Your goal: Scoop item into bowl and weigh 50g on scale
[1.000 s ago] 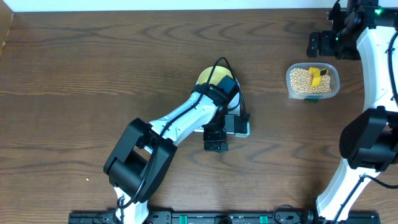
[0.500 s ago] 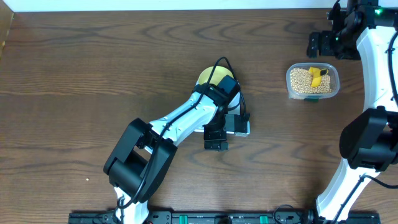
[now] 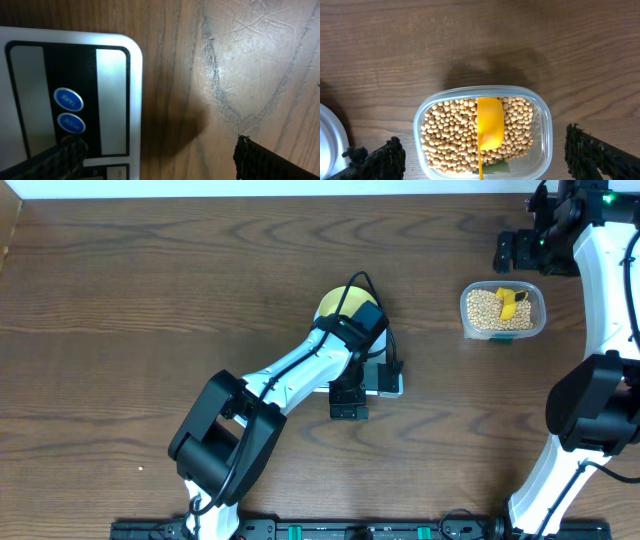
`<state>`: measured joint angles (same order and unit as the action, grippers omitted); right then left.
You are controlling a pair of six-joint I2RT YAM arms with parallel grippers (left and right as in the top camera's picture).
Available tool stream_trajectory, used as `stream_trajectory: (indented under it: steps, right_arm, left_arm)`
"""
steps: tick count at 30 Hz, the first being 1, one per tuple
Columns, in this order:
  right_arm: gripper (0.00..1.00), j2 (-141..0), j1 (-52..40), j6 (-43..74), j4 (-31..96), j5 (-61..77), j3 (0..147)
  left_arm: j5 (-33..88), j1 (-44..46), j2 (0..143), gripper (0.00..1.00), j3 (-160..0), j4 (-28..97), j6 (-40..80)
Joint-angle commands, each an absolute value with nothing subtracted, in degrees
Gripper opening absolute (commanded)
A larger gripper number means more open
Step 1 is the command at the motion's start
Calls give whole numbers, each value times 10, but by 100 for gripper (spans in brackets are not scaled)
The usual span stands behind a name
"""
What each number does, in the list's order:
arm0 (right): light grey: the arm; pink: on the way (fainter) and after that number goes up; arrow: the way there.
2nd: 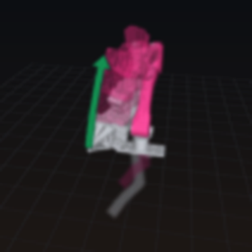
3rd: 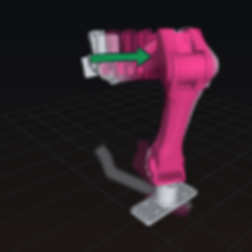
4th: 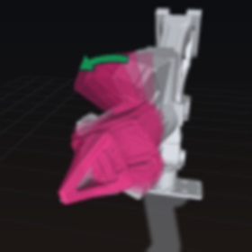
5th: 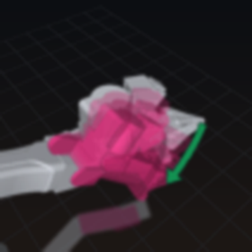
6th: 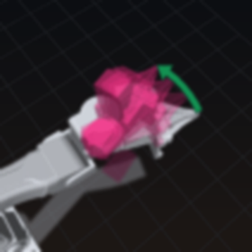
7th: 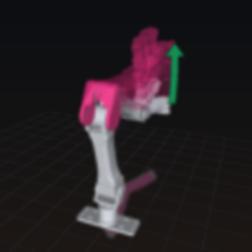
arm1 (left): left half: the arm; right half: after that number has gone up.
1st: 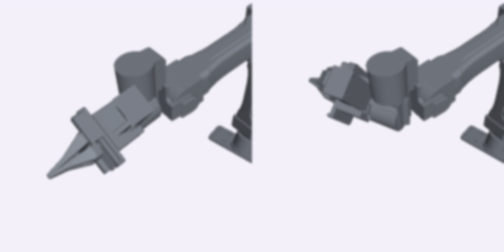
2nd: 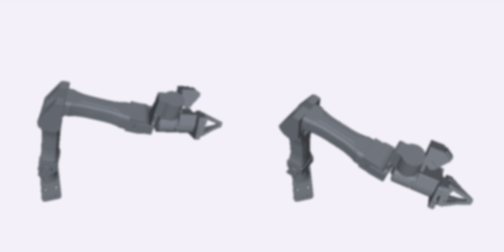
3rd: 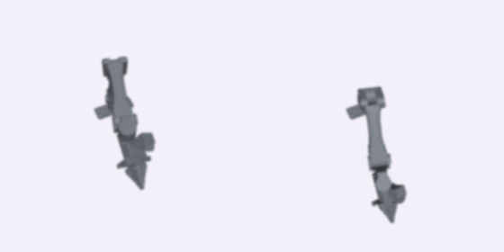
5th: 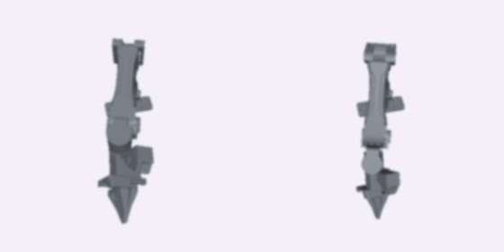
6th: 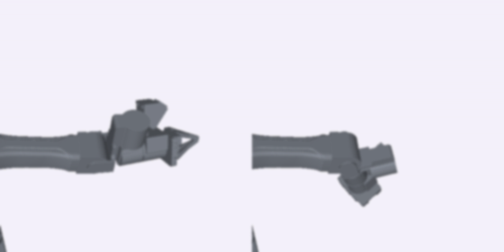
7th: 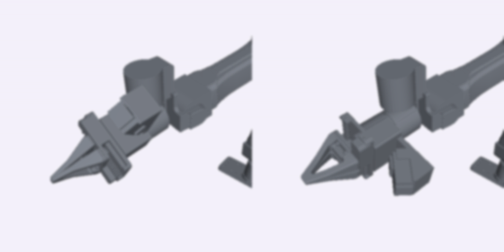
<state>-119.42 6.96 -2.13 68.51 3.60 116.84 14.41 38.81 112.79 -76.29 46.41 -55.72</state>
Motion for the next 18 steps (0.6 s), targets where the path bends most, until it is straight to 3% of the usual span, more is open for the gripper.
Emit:
stream_trajectory:
  steps: [1,18]
  right_arm:
    - [99,-1195,72,-22,685,33,1174]
    - [99,-1195,72,-22,685,33,1174]
  left_arm:
    - [108,386,1176,98,-748,463,-550]
    - [87,386,1167,98,-750,451,-535]
